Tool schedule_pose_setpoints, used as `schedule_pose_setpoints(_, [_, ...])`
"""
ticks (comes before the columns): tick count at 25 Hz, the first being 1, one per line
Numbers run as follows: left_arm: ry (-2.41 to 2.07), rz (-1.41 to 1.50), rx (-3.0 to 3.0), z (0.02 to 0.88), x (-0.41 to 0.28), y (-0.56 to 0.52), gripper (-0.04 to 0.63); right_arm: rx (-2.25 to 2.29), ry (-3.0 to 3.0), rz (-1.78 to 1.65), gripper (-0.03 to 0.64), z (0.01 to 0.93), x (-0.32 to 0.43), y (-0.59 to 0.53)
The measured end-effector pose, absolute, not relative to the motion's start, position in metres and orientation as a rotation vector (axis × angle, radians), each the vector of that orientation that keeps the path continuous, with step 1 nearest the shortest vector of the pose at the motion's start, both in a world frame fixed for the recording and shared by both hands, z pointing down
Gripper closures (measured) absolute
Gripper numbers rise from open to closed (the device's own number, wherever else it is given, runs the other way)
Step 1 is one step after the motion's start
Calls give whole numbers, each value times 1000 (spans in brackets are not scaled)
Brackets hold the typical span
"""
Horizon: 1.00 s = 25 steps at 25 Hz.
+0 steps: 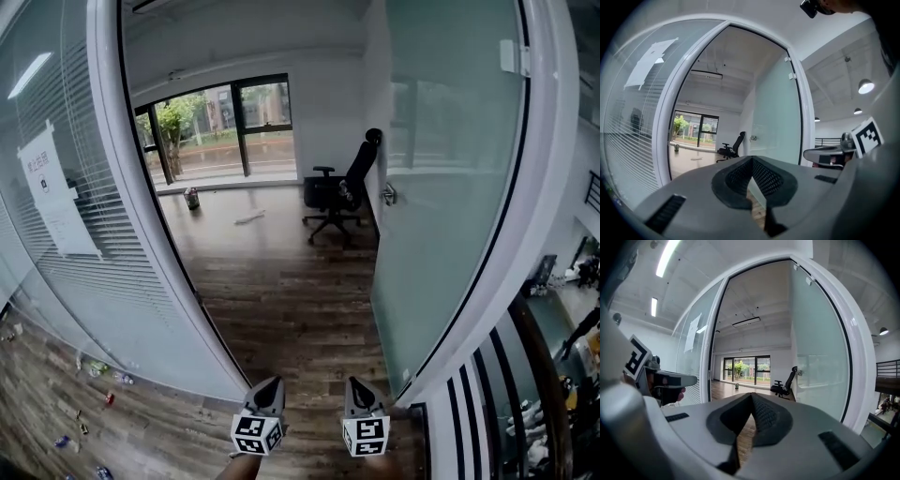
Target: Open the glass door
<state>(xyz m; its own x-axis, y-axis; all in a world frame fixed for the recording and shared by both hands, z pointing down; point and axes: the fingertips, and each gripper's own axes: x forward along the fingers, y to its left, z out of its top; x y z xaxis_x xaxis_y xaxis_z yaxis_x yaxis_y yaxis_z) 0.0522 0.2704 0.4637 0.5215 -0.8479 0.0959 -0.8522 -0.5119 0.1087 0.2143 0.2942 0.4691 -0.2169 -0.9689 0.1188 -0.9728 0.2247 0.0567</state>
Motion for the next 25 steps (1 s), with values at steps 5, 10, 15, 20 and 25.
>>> schedule_pose_setpoints(5, [-1492,-6,2549,470,68,291,592,1872,-2373,-15,601,461,233,320])
schedule_pose_setpoints(10, [-1553,36,2598,467,70,311,592,1874,-2390,-37,601,458,238,338])
schedule_pose_setpoints(15, [-1524,-27,2539,472,68,323,592,1841,-2407,-53,601,457,232,349])
schedule_pose_setpoints(20, [-1535,-16,2542,475,70,341,592,1844,-2406,-60,601,459,234,365])
schedule_pose_setpoints(25, [-1538,-25,2553,472,72,353,592,1837,-2411,-71,601,459,234,374])
